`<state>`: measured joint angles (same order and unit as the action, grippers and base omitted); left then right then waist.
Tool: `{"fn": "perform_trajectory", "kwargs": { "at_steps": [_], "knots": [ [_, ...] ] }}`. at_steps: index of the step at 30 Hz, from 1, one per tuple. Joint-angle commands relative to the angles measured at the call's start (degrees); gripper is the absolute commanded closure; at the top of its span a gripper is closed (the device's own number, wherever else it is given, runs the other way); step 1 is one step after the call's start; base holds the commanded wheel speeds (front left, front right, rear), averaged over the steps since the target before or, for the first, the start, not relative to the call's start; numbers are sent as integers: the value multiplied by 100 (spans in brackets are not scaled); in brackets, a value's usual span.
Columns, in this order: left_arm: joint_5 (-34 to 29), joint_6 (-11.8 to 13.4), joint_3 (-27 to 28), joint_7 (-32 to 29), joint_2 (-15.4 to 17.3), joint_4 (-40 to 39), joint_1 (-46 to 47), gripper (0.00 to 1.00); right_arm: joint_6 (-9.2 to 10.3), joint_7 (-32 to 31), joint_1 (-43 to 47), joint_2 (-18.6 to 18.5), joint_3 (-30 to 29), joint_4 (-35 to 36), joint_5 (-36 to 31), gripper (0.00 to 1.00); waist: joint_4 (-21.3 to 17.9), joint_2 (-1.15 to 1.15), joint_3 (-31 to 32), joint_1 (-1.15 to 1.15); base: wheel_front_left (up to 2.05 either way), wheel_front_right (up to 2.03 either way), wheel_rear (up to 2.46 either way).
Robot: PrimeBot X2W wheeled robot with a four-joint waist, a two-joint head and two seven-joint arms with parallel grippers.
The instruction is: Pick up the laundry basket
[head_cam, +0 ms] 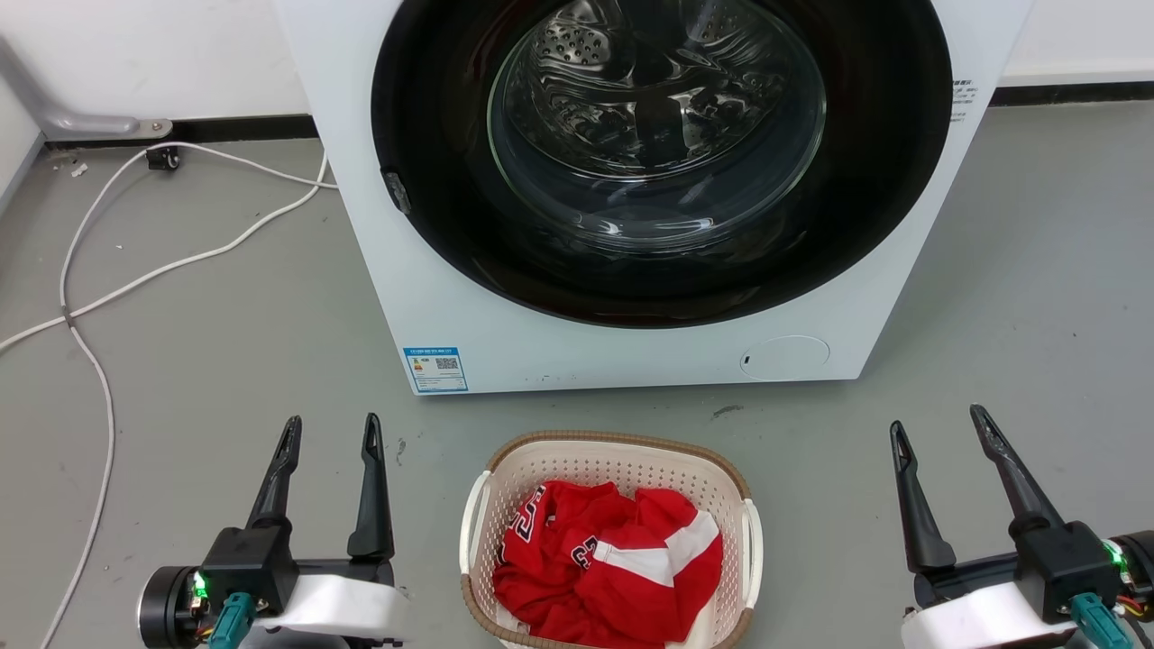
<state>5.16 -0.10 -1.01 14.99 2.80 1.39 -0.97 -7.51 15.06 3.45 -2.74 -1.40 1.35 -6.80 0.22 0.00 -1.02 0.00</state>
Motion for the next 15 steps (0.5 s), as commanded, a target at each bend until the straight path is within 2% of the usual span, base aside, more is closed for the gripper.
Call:
{"fn": "perform_trajectory", "kwargs": {
  "at_steps": [1, 15],
  "knots": [
    [-37, -17, 13, 30, 15, 7, -57, 0, 4, 18, 23, -25, -6, -16, 14, 0, -1, 0, -1, 0, 0, 0, 0],
    [-52, 24, 32, 24, 15, 53, -70, 0, 4, 17, 14, -25, 7, -29, 72, 0, -14, 0, 9, 0, 0, 0, 0]
  ]
}}
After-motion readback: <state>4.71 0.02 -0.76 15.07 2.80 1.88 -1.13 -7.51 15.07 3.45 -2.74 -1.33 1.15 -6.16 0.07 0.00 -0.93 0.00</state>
